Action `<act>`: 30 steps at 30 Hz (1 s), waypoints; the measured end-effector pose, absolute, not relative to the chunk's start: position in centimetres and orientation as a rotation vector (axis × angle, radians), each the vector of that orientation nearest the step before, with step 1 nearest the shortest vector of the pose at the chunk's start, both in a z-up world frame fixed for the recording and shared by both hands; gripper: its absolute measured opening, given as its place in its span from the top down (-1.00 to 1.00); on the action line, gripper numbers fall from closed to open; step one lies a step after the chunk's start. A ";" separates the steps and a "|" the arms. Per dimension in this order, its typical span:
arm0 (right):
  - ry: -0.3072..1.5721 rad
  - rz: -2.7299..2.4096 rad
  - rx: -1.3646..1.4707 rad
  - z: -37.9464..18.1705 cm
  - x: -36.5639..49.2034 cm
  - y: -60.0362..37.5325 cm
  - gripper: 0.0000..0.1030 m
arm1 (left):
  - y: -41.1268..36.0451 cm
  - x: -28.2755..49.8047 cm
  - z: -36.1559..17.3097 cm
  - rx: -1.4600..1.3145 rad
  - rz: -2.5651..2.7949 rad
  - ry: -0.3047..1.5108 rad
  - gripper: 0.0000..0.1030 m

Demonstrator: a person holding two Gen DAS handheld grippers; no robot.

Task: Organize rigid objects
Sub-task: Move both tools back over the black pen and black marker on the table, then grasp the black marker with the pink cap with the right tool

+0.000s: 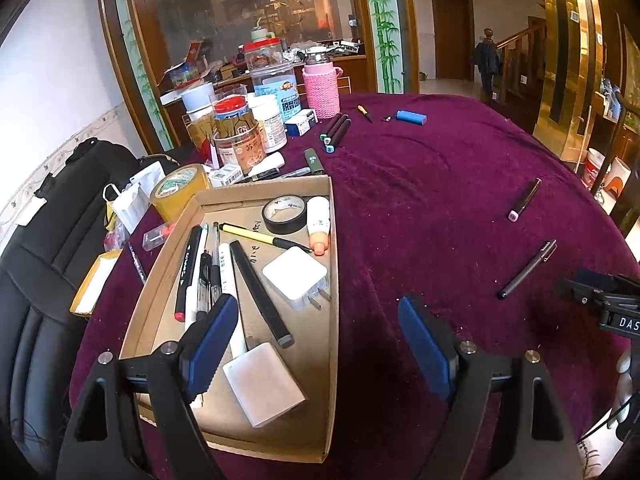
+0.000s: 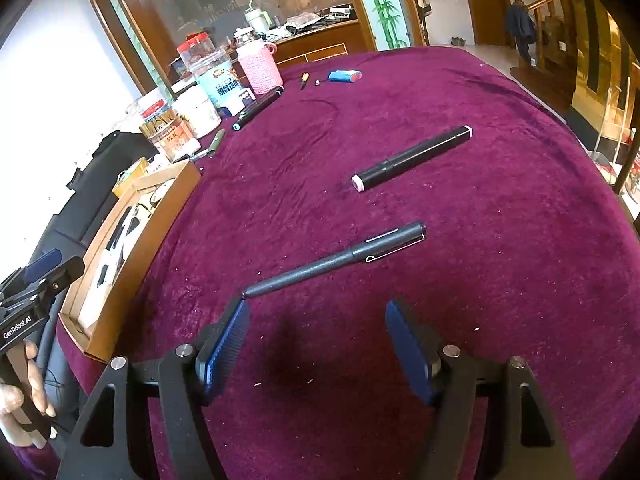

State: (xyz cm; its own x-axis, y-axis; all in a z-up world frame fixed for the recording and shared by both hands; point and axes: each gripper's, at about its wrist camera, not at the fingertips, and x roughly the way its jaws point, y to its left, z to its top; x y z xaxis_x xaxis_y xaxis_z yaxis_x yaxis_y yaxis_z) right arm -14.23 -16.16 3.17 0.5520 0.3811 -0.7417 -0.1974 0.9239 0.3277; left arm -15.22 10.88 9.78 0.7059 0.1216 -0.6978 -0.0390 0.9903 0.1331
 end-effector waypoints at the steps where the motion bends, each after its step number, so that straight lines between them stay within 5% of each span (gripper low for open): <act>1: 0.927 0.345 0.217 3.1 -14.2 -16.1 -0.46 | 11.0 -15.2 9.7 0.109 0.089 0.785 -0.59; 15: 0.921 0.076 0.246 5.2 -8.2 -24.4 -0.45 | 10.7 -15.9 9.2 0.023 -0.052 0.788 -0.59; 25: 1.090 0.003 0.254 2.6 3.2 -20.7 -0.44 | 11.9 -17.2 9.3 -0.029 -0.065 0.775 -0.59; 28: 1.131 -0.061 0.197 1.5 4.5 -19.1 -0.10 | 12.7 -17.5 9.4 -0.049 -0.072 0.771 -0.59; 29: 1.109 -0.077 0.170 1.6 4.5 -18.7 0.33 | 12.9 -17.5 9.4 -0.054 -0.077 0.768 -0.59; 30: 1.106 -0.067 0.165 1.6 4.4 -18.4 0.55 | 13.0 -17.6 9.5 -0.061 -0.087 0.763 -0.59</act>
State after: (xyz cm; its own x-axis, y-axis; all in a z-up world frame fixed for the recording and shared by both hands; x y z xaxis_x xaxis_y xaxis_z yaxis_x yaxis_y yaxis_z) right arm 4.40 -18.42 1.61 0.4477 0.0278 -0.8938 0.1360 0.9858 0.0988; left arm -17.57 13.00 9.47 0.7197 -0.1010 -0.6869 0.0568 0.9946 -0.0868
